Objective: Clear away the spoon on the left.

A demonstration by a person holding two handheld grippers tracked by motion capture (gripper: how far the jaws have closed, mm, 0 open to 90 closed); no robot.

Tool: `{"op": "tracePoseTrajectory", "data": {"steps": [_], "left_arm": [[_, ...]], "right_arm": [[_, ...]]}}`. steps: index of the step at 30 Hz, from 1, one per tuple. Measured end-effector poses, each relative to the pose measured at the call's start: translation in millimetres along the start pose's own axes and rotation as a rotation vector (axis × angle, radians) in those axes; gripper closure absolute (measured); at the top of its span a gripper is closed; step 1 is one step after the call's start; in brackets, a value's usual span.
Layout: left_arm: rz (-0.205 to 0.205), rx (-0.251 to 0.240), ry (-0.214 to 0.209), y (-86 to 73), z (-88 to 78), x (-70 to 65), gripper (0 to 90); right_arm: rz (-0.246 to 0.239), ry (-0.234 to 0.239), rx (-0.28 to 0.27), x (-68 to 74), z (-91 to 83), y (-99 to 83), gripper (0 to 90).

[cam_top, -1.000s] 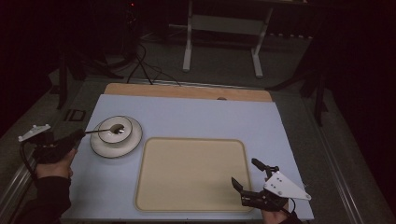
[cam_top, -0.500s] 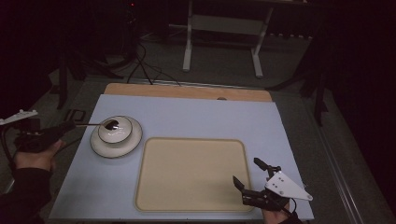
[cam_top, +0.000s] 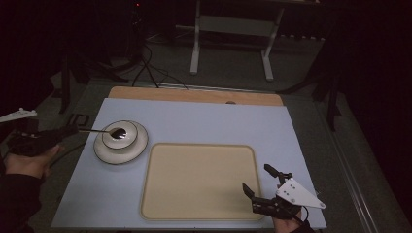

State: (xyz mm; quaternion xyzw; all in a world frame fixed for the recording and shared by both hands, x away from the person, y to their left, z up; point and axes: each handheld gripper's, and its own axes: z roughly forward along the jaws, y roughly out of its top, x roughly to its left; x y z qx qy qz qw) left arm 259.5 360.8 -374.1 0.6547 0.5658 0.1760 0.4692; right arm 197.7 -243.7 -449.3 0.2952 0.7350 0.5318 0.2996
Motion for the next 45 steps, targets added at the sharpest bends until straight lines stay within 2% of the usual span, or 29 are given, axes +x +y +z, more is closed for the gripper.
{"op": "tracePoseTrajectory", "data": {"steps": [3, 4, 7, 9, 14, 15, 16, 18, 19, 21, 30, 33, 37, 40, 45], "left_arm": [[0.021, -0.003, -0.015, 3.5, -2.7, -3.7, 89.5], [0.057, 0.003, -0.039, 8.3, -5.3, -9.6, 89.5], [0.107, 0.022, -0.077, 14.3, -6.9, -16.7, 89.5], [0.117, 0.029, -0.086, 16.0, -6.9, -18.9, 89.4], [0.166, 0.059, -0.148, 23.0, -3.7, -28.1, 89.4], [0.166, 0.059, -0.148, 23.0, -3.7, -28.1, 89.4], [0.193, 0.077, -0.186, 25.6, 0.5, -34.4, 89.4], [0.202, 0.086, -0.194, 26.2, 2.2, -36.8, 89.4], [0.208, 0.095, -0.218, 26.8, 3.9, -38.5, 89.4], [0.225, 0.11, -0.226, 28.1, 7.5, -43.2, 89.4], [0.28, 0.156, -0.321, 35.0, 24.4, -60.8, 89.4], [0.316, 0.175, -0.351, 38.2, 29.6, -67.8, 89.4], [0.364, 0.166, -0.377, 42.0, 34.1, -78.5, 89.4], [0.404, 0.166, -0.423, 45.8, 36.9, -86.6, 89.4], [0.473, 0.209, -0.488, 49.9, 47.4, -100.0, 89.3]], "right_arm": [[-0.003, 0.0, -0.001, 0.4, -0.1, 0.2, 12.6], [-0.004, 0.0, -0.001, 0.6, -0.1, 0.2, 12.6], [-0.001, 0.002, 0.003, 0.7, 0.3, 0.2, 12.6], [-0.001, 0.003, 0.003, 0.7, 0.3, 0.2, 12.6], [-0.001, 0.002, -0.002, 0.5, 0.0, 0.2, 12.6], [-0.001, 0.002, -0.002, 0.5, 0.0, 0.2, 12.6], [0.0, 0.002, 0.0, 0.3, 0.0, 0.1, 12.6], [0.0, 0.002, 0.0, 0.4, 0.0, 0.1, 12.6], [-0.001, 0.002, -0.001, 0.5, 0.0, 0.1, 12.6], [-0.002, 0.003, 0.0, 0.3, 0.0, 0.0, 12.6], [0.0, -0.001, 0.009, 0.3, -0.6, -0.9, 12.6], [0.002, -0.004, 0.008, 0.4, -2.6, -1.4, 12.6], [0.005, -0.012, 0.012, 0.0, -4.9, -2.3, 12.7], [0.006, -0.017, 0.012, 0.2, -6.9, -2.9, 12.6], [0.011, -0.028, 0.016, 0.2, -10.7, -4.3, 12.6]]}}
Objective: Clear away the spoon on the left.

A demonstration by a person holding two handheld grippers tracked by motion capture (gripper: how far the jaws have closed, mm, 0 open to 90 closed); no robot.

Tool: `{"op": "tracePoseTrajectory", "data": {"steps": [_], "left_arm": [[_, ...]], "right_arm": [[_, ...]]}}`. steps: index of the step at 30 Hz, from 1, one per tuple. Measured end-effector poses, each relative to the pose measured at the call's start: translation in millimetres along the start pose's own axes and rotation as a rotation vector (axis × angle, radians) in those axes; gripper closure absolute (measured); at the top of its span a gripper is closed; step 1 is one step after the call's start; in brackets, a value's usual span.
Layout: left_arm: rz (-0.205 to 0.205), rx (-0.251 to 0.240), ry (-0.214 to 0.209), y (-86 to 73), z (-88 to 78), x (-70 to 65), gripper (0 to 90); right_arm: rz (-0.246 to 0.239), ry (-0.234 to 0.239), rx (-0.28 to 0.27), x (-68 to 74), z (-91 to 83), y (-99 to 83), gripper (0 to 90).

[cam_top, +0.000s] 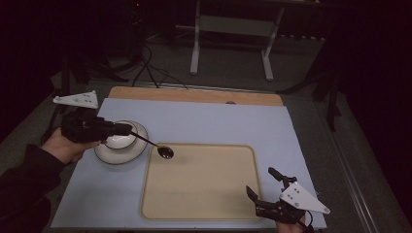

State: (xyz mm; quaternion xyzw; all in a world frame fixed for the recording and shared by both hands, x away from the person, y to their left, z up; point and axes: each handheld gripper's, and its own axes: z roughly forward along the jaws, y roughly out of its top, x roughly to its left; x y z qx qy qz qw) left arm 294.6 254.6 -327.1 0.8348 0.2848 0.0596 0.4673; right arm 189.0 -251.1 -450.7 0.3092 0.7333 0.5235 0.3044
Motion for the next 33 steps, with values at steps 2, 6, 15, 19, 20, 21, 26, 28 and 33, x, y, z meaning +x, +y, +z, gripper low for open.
{"op": "tracePoseTrajectory", "data": {"steps": [2, 6, 15, 19, 20, 21, 26, 28, 33], "left_arm": [[0.01, 0.011, 0.0, 3.5, 6.0, -0.8, 89.4], [0.042, 0.039, -0.043, 10.2, 18.7, -2.7, 89.4], [0.096, 0.177, -0.151, 23.4, 56.6, -2.5, 89.3], [0.122, 0.258, -0.192, 27.7, 73.1, -4.4, 89.3], [0.125, 0.271, -0.191, 28.7, 76.5, -5.2, 89.3], [0.131, 0.295, -0.212, 29.4, 79.8, -5.8, 89.3], [0.163, 0.404, -0.267, 29.5, 97.1, -11.3, 89.3], [0.17, 0.426, -0.283, 28.7, 102.7, -13.0, 89.3], [0.178, 0.47, -0.318, 26.6, 116.9, -13.5, 89.3]], "right_arm": [[0.003, -0.004, 0.001, 0.0, -1.6, -0.6, 12.6], [0.006, -0.016, 0.001, 0.0, -5.8, -1.7, 12.6], [0.012, -0.039, 0.002, 0.1, -13.5, -3.8, 12.6], [0.015, -0.044, 0.002, -0.5, -15.2, -4.4, 12.7], [0.016, -0.043, 0.003, -0.4, -15.3, -4.5, 12.6], [0.014, -0.043, 0.004, -0.5, -15.2, -4.6, 12.7], [0.015, -0.041, 0.004, -1.1, -14.6, -5.0, 12.6], [0.016, -0.04, 0.004, -1.2, -14.8, -5.0, 12.7], [0.016, -0.038, 0.005, -1.1, -14.8, -5.1, 12.7]]}}
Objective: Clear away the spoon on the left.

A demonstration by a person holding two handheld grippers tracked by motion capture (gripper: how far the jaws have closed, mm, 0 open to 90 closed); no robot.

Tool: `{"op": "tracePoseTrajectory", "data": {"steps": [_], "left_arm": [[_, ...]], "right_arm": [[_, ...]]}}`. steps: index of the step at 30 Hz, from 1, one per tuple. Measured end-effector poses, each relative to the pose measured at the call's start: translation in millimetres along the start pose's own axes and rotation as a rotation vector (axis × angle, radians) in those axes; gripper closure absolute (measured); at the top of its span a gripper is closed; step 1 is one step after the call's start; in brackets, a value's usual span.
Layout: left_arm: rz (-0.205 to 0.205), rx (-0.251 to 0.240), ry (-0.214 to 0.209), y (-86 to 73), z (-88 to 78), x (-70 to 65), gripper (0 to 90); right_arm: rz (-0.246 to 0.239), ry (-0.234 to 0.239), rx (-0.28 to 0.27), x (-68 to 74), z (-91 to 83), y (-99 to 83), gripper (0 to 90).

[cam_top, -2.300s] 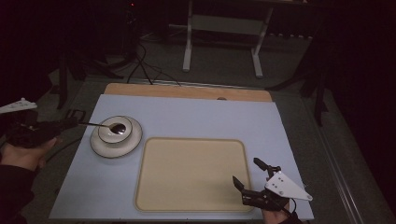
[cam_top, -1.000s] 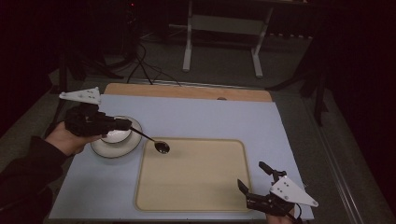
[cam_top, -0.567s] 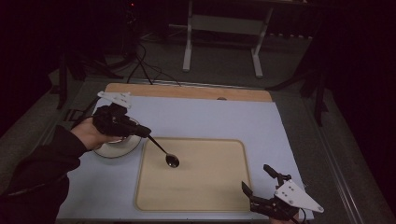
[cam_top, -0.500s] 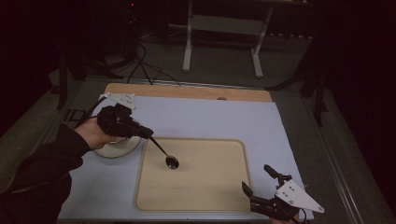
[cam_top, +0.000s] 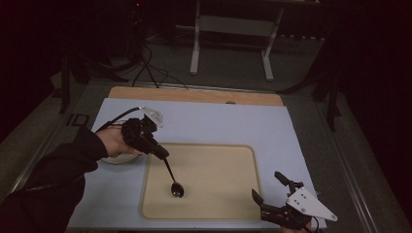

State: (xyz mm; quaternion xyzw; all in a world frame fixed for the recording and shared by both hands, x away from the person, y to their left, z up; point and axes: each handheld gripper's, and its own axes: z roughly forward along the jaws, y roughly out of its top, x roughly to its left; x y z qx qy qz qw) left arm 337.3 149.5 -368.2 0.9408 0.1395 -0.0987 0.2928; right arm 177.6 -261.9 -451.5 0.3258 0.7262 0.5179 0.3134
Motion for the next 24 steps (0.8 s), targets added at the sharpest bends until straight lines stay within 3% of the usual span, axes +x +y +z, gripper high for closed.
{"op": "tracePoseTrajectory", "data": {"steps": [10, 20, 24], "left_arm": [[-0.009, 0.055, -0.052, 4.0, 24.9, 12.7, 89.1], [-0.006, 0.085, -0.069, 7.0, 40.8, 19.5, 88.9], [-0.002, 0.064, -0.043, 6.7, 43.5, 23.1, 87.0]], "right_arm": [[0.002, 0.0, -0.001, -0.2, -0.2, 0.0, 12.7], [0.001, 0.0, -0.005, 0.0, -1.3, 0.4, 12.7], [0.003, 0.001, -0.007, -0.5, -1.7, 0.3, 12.7]]}}
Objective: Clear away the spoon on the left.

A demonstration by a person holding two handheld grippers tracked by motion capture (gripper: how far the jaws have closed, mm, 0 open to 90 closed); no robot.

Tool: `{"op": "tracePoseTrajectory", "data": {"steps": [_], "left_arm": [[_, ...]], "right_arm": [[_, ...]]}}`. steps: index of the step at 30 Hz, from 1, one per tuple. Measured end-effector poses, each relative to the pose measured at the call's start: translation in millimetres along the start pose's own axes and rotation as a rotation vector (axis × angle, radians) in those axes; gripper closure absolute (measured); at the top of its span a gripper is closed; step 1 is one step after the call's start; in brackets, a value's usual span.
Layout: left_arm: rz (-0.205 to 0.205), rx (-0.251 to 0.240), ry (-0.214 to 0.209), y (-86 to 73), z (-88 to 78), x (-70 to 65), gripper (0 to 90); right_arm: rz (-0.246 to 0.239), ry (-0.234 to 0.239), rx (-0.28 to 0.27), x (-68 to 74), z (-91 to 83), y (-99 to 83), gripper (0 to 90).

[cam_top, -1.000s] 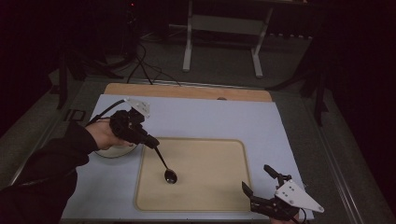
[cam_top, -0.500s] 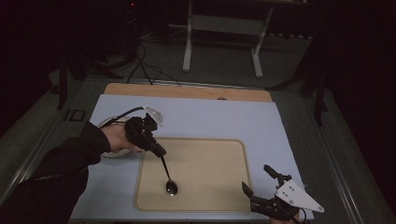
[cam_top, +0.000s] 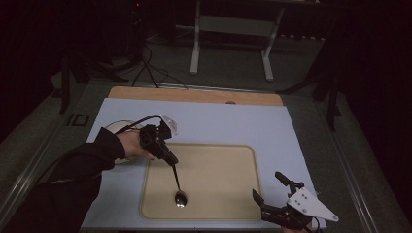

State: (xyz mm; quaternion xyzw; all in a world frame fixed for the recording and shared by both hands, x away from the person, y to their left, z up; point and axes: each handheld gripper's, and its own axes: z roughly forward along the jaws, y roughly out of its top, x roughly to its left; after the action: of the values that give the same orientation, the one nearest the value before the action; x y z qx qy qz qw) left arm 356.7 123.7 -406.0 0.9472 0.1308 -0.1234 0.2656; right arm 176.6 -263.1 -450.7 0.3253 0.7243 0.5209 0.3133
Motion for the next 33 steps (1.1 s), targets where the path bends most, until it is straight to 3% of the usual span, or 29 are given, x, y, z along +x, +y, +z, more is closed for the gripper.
{"op": "tracePoseTrajectory", "data": {"steps": [17, 33], "left_arm": [[-0.067, -0.165, 0.017, -15.2, 14.5, 21.8, 83.3], [-0.126, -0.24, 0.002, -22.5, 46.3, 48.3, 79.0]], "right_arm": [[-0.009, 0.003, 0.014, 1.1, 1.8, -0.2, 12.7], [-0.004, 0.014, 0.021, 0.5, 3.6, -1.0, 12.7]]}}
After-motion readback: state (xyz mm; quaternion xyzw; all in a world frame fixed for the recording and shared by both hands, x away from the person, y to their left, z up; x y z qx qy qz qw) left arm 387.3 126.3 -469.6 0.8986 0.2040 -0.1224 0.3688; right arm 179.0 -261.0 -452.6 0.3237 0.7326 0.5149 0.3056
